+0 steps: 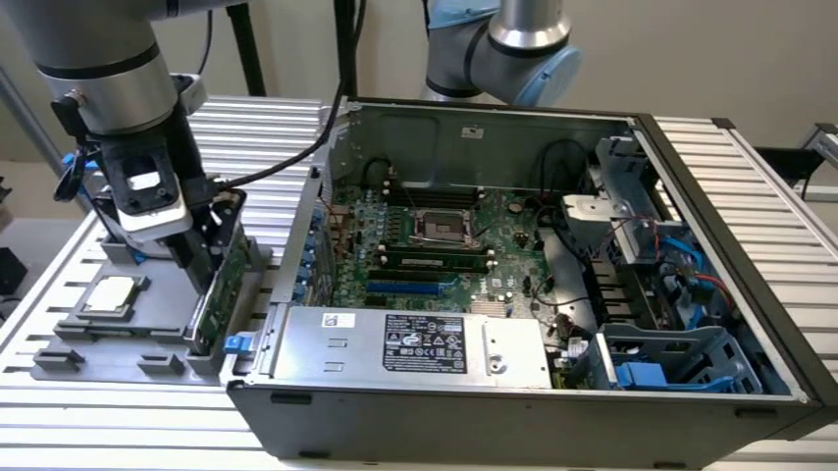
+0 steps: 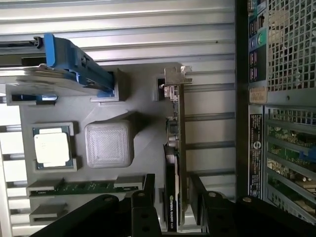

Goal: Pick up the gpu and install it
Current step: 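Pick up the gpu and move the gpu toward the slot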

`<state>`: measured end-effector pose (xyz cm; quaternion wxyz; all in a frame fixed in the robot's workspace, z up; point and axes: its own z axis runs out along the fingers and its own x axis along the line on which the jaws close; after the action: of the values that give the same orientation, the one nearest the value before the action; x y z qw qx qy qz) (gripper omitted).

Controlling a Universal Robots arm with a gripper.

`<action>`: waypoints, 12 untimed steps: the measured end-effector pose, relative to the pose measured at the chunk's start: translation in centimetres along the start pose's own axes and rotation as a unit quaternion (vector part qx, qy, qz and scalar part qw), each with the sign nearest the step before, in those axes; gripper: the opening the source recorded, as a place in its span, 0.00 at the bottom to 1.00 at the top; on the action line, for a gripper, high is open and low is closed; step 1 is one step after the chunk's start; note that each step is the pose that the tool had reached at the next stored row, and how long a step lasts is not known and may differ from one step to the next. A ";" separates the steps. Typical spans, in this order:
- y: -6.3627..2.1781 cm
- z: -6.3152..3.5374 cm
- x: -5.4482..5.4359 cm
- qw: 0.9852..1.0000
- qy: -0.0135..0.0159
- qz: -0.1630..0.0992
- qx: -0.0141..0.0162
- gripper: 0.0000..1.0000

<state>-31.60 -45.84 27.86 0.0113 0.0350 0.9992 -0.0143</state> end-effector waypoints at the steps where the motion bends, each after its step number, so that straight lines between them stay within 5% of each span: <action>1: 0.01 0.18 0.0 1.000 0.000 0.000 0.000 0.41; 12: 0.07 2.18 -0.1 1.000 0.000 0.000 -0.001 0.41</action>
<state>-31.47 -45.84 25.68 0.0113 0.0350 0.9992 -0.0137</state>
